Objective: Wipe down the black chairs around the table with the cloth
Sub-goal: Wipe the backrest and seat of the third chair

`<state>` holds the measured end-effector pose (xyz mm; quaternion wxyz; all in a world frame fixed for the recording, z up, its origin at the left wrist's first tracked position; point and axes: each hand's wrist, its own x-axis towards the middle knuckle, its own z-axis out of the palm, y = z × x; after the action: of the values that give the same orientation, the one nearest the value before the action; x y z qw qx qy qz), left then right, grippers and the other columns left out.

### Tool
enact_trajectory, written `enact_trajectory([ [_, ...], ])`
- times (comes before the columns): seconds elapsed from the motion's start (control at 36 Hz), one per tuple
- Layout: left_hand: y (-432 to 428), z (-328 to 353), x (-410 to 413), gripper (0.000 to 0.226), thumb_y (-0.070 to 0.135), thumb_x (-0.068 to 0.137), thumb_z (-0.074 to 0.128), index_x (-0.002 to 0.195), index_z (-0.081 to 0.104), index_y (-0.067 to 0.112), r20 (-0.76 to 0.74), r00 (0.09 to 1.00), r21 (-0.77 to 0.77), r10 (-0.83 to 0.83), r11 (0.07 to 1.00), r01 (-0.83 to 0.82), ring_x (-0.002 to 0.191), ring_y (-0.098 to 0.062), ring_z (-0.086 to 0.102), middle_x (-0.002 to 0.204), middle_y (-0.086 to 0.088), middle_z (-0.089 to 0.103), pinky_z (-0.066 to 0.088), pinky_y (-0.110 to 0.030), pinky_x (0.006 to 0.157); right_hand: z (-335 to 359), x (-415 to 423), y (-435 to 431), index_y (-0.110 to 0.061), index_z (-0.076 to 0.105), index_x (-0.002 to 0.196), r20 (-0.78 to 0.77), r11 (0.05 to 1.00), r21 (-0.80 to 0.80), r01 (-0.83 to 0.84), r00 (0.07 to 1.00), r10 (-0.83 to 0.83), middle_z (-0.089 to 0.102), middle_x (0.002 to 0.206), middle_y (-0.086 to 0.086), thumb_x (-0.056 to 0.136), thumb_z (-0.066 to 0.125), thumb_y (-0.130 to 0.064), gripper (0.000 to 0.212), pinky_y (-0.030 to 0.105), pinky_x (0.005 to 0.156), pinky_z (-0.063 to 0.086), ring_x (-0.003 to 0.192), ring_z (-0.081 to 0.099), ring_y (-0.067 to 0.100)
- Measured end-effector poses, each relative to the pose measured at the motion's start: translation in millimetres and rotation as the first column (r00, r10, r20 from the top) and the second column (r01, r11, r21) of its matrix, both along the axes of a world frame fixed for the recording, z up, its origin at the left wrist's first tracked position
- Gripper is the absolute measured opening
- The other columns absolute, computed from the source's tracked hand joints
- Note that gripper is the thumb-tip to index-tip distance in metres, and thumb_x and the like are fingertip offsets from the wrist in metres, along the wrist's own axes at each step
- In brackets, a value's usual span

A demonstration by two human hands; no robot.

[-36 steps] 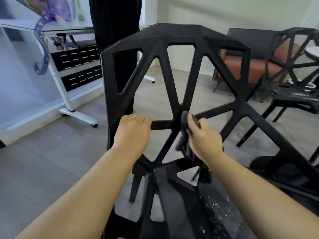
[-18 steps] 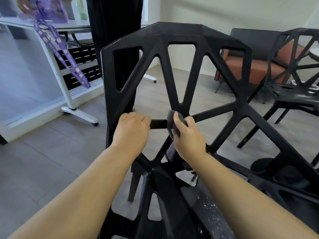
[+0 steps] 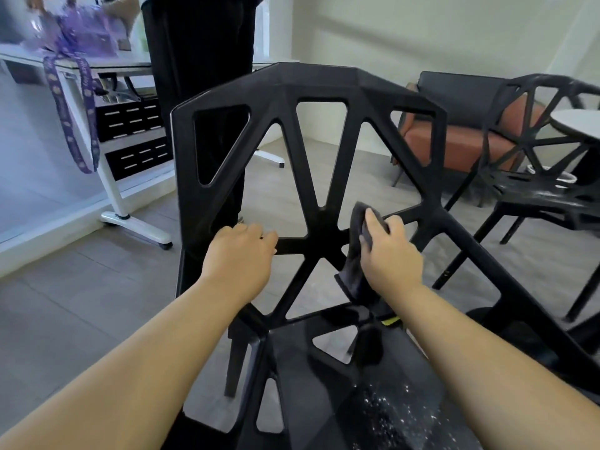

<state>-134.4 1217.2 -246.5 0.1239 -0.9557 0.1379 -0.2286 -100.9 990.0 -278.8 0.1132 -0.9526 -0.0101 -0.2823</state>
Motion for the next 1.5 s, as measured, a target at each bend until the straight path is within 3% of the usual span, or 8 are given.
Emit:
enact_trajectory([
  [0.22,-45.5,-2.1,31.9,0.023,0.026,0.102,0.036,0.104,0.056,0.015,-0.215,0.976,-0.089,0.032,0.995,-0.052,0.094,-0.024,0.059,0.100,-0.003,0.060,0.041,-0.032,0.068,31.6,29.0,-56.2,-0.020,0.031,0.148,0.059,0.962,0.043,0.269,0.961,-0.271,0.037,0.126,0.018,0.099,0.045,-0.022,0.051,0.036,0.061,0.035,0.080,0.056,0.039],
  [0.44,-50.2,-17.3,37.7,0.029,0.031,0.102,0.030,0.103,0.057,0.019,-0.019,0.997,-0.103,0.074,0.992,-0.076,0.088,-0.021,0.059,0.096,0.001,0.060,0.028,-0.028,0.057,-10.5,22.5,8.6,-0.012,0.048,0.137,0.013,0.989,0.041,-0.144,0.989,0.144,0.047,0.124,0.019,0.096,0.052,-0.022,0.042,0.034,0.059,0.038,0.075,0.058,0.039],
  [0.61,-45.3,-24.9,41.5,0.030,0.018,0.066,0.083,0.050,0.057,0.013,0.059,0.998,-0.197,0.010,0.980,0.002,0.038,-0.022,0.048,0.044,-0.001,0.049,0.007,-0.020,0.049,-9.2,22.5,11.0,-0.007,0.055,0.126,0.013,0.985,-0.048,-0.169,0.985,0.169,0.052,0.105,0.021,0.094,0.050,-0.024,0.037,0.031,0.050,0.031,0.059,0.055,0.037],
  [0.78,-51.4,-32.7,40.3,0.027,0.032,0.091,0.054,0.069,0.062,0.018,0.081,0.995,-0.147,0.063,0.988,-0.050,0.055,-0.020,0.054,0.061,0.003,0.057,0.017,-0.026,0.049,21.9,31.5,-58.0,-0.002,0.058,0.119,0.126,0.988,-0.074,0.132,0.984,-0.122,0.052,0.102,0.025,0.088,0.064,-0.011,0.032,0.026,0.047,0.029,0.051,0.054,0.035],
  [1.06,-50.6,-42.0,45.7,0.025,0.016,0.073,0.077,0.056,0.059,0.011,0.211,0.978,-0.257,0.000,0.965,0.056,0.044,-0.025,0.050,0.048,-0.005,0.051,0.026,-0.027,0.052,11.9,29.1,-69.3,0.001,0.053,0.122,0.311,0.964,0.176,0.197,0.918,-0.244,0.050,0.112,0.026,0.091,0.059,-0.010,0.033,0.031,0.053,0.044,0.070,0.060,0.040],
  [1.19,-51.4,-45.6,49.0,0.029,0.015,0.073,0.076,0.053,0.055,0.012,0.261,0.965,-0.246,-0.003,0.967,0.069,0.041,-0.023,0.046,0.045,-0.002,0.047,0.024,-0.026,0.053,16.2,28.3,-75.4,0.002,0.041,0.134,0.082,0.930,0.076,0.360,0.927,-0.366,0.041,0.128,0.025,0.098,0.048,-0.014,0.040,0.033,0.062,0.036,0.093,0.057,0.043],
  [1.28,-51.3,-47.8,50.3,0.030,0.015,0.074,0.075,0.052,0.054,0.013,0.275,0.961,-0.238,-0.004,0.968,0.073,0.042,-0.023,0.045,0.045,-0.002,0.046,0.024,-0.026,0.053,19.9,27.5,-68.4,0.018,0.050,0.117,0.074,0.961,-0.039,0.275,0.960,-0.271,0.052,0.108,0.032,0.078,0.067,0.010,0.043,0.030,0.050,0.035,0.083,0.058,0.048],
  [1.5,-52.3,-47.8,47.5,0.027,0.017,0.074,0.076,0.055,0.058,0.010,0.274,0.962,-0.225,-0.002,0.972,0.066,0.044,-0.025,0.050,0.047,-0.004,0.050,0.025,-0.028,0.056,-33.6,-2.5,-59.7,-0.007,0.014,0.149,-0.330,0.959,-0.172,0.224,0.904,-0.270,0.027,0.142,0.020,0.099,0.041,-0.016,0.058,0.033,0.066,0.039,0.098,0.060,0.035],
])
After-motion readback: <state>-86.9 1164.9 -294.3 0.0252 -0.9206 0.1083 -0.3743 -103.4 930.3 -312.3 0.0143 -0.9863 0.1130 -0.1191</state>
